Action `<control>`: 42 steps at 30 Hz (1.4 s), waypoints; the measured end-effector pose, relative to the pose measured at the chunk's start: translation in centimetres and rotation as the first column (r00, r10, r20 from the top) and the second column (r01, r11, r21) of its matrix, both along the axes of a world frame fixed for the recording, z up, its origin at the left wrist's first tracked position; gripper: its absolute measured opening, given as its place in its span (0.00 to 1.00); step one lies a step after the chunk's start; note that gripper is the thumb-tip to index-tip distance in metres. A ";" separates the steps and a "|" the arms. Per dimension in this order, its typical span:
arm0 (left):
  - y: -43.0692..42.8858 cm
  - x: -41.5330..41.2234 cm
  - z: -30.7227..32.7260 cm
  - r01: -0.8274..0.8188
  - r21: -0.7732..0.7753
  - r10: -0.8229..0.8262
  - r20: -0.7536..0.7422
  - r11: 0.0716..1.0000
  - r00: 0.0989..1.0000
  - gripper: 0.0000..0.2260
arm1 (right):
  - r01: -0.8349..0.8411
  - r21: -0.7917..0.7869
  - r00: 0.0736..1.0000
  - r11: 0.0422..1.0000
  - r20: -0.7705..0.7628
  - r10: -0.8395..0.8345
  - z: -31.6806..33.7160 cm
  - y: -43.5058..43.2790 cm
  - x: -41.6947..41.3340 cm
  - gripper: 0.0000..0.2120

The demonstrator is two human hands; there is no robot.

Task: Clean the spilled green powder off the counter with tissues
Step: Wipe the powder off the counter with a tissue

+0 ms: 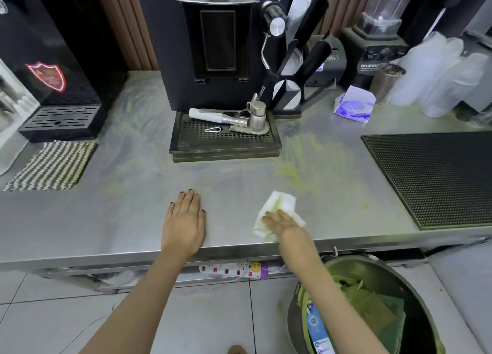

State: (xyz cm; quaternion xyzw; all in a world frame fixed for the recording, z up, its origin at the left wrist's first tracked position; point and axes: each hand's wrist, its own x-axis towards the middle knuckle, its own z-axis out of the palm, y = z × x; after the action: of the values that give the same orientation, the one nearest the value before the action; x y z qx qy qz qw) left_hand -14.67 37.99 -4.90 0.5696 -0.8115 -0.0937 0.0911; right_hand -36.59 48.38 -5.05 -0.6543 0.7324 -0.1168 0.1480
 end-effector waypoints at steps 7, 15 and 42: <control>-0.5 1.5 0.4 -0.036 0.012 0.038 -0.257 0.999 0.966 0.24 | 0.441 -0.117 0.875 0.890 0.277 -0.397 2.3 -1.4 -4.1 0.19; -2.4 5.9 -0.1 -0.121 0.025 0.121 -0.022 0.992 0.992 0.21 | -0.135 0.008 0.985 0.991 0.108 0.133 1.8 -8.4 11.1 0.20; -2.3 6.1 -0.2 -0.112 0.005 0.113 -0.016 0.994 0.994 0.28 | -0.016 -0.030 1.000 0.999 0.005 0.016 -0.4 -15.1 10.3 0.24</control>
State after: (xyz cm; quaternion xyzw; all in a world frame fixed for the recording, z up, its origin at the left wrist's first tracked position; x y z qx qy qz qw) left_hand -8.58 35.73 -5.10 0.6138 -0.7772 -0.0946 0.1017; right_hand -26.26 33.28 -5.41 -0.6620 0.7248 -0.1282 0.1413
